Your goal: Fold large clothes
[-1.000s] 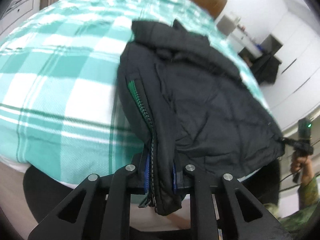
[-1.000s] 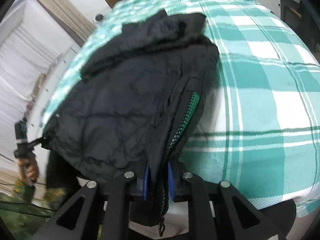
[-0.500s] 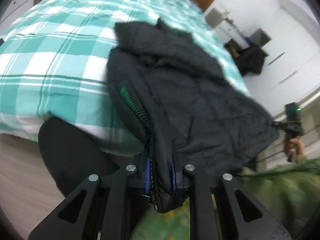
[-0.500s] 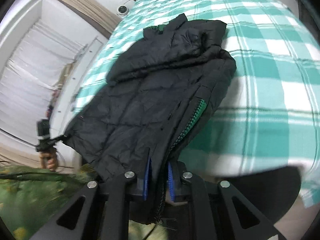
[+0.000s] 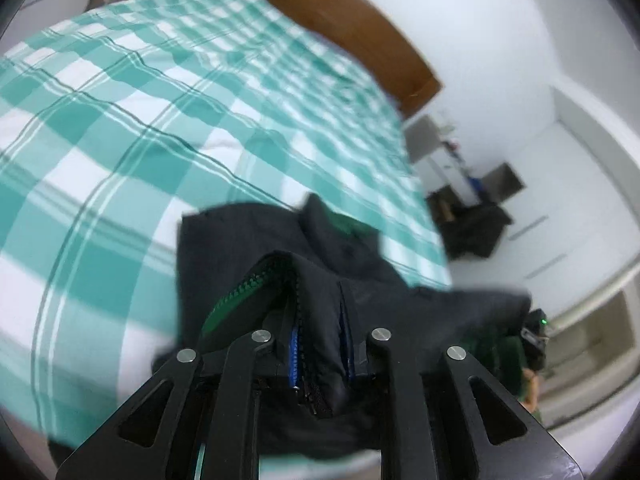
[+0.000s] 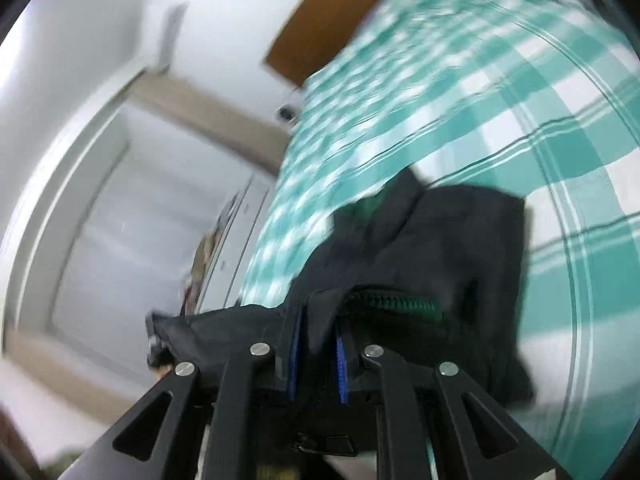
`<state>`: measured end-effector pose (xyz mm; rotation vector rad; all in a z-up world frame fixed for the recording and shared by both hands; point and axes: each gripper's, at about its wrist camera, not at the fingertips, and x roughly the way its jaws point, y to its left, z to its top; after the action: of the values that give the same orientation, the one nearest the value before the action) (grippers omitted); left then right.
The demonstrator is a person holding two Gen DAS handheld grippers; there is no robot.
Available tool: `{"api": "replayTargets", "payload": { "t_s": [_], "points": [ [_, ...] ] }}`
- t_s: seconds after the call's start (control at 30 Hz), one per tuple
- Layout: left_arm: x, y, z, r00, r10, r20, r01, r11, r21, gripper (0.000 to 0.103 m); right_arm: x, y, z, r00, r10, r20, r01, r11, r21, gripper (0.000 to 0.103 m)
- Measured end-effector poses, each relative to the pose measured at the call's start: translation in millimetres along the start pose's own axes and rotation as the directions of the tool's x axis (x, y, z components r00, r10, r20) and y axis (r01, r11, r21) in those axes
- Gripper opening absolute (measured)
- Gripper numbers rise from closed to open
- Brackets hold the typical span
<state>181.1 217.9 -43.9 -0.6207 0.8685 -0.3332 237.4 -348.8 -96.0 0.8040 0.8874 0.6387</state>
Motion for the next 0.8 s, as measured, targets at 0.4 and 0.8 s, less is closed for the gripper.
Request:
{"api": "replayTargets", "payload": {
  "t_s": [0.4, 0.8],
  "points": [
    [41.6, 0.2, 25.4, 0.995, -0.037, -0.096, 0.037, 0.999, -0.007, 0.1, 51.3, -91.8, 17.7, 0.996, 0.005, 0.09, -0.033, 0.949, 0.312, 0.099],
    [118.5, -1.0, -24.3, 0.888, 0.453, -0.08, -0.373, 0.811, 0.45, 0.021, 134.7, -12.8, -7.5, 0.785, -0.62, -0.001, 0.554, 0.703, -0.446, 0.037]
  ]
}}
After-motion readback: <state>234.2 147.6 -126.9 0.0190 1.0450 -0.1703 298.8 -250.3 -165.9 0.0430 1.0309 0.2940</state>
